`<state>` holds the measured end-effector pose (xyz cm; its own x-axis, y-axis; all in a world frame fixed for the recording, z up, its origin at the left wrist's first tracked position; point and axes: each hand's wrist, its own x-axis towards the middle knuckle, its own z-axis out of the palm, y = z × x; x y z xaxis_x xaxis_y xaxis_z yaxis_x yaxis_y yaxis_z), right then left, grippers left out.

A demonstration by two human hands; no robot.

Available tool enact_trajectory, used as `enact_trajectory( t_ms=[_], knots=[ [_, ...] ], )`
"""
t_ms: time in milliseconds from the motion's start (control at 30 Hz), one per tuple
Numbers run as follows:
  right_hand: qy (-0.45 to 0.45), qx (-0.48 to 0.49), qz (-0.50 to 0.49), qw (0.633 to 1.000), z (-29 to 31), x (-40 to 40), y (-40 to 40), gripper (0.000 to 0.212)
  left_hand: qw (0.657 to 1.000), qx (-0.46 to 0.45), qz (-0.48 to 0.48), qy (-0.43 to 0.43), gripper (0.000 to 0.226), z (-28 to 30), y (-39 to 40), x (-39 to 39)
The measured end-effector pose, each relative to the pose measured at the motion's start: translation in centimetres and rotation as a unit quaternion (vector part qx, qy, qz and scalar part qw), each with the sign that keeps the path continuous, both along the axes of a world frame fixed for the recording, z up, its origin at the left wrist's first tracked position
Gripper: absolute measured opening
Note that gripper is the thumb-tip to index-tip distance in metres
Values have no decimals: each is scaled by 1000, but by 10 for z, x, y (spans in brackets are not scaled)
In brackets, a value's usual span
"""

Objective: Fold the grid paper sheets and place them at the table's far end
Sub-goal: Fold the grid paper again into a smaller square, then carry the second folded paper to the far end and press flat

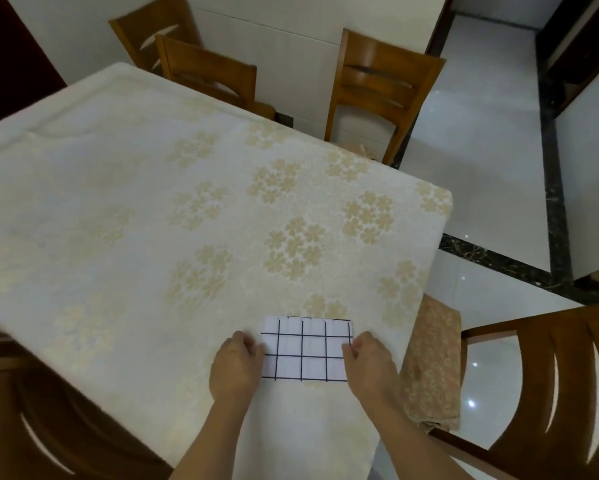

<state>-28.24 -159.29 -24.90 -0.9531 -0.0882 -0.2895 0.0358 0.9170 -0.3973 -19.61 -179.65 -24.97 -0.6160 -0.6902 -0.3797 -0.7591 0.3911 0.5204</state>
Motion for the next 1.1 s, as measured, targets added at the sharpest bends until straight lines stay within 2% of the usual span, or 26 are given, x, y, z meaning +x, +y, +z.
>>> enact_trajectory(
  t_ms=[300, 533, 700, 800, 900, 967, 1067, 1100],
  knots=[
    [-38, 25, -103, 994, -3, 4, -18, 39, 1000, 8, 24, -3, 19, -3, 11, -6],
    [-100, -12, -150, 984, -9, -4, -25, 36, 998, 1, 43, -34, 22, -5, 20, -16],
    [-101, -41, -176, 978, -9, -5, -28, 24, 997, 3, 71, 13, 12, 2, 31, -17],
    [-107, -66, -194, 973, -7, -6, -25, 21, 995, 38, 92, 20, 12, 7, 28, -18],
    [-111, -142, -227, 957, -5, -10, -20, 20, 990, 90, 102, 34, 11, 11, 19, -20],
    [-125, -217, -248, 936, -2, -13, -17, 17, 982, 151, 94, 63, 7, 12, 13, -19],
    [-172, -317, -263, 895, 1, -16, -13, 8, 954, 254, 121, 105, 22, 20, 6, -12],
    [-187, -341, -257, 885, 5, -16, -12, 8, 944, 278, 131, 117, 20, 26, 4, -9]
  ],
)
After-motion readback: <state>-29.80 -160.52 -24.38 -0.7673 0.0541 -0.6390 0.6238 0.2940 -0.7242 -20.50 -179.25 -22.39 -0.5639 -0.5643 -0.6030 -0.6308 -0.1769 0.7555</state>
